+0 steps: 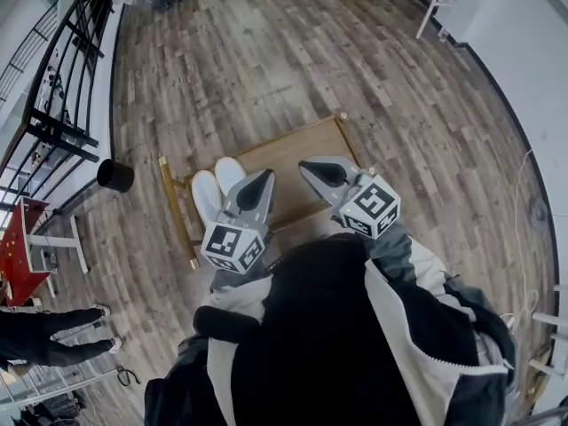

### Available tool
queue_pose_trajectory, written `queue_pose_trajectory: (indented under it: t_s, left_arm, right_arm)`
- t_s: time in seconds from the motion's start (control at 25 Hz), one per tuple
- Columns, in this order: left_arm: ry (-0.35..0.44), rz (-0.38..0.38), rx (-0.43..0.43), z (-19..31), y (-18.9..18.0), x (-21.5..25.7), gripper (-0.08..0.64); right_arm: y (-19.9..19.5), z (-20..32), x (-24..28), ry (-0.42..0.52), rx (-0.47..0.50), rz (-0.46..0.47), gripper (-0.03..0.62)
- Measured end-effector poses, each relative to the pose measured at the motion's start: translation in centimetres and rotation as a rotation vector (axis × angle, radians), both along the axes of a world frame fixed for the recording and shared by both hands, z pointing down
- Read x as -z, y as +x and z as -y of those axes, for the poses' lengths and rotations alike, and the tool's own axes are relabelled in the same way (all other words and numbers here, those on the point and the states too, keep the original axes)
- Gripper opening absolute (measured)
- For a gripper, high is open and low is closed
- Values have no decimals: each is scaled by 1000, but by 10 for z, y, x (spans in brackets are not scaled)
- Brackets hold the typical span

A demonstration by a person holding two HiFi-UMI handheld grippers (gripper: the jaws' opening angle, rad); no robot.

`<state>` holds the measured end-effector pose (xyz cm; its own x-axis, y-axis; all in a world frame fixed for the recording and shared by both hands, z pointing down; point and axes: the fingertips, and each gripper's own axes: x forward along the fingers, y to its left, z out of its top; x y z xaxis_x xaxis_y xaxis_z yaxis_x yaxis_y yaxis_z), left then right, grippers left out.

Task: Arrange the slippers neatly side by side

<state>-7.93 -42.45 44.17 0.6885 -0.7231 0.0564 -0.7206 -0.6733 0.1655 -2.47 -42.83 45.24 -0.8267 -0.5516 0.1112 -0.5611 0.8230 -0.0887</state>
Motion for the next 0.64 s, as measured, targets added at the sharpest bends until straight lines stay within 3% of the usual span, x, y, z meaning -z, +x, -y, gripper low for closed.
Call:
queue_pose_trajectory:
  t_s: [0.64]
  left_arm:
    - [-4,-16,-5,31,80,9,12]
  right_arm:
    - [69,29,9,0,24,-40,2]
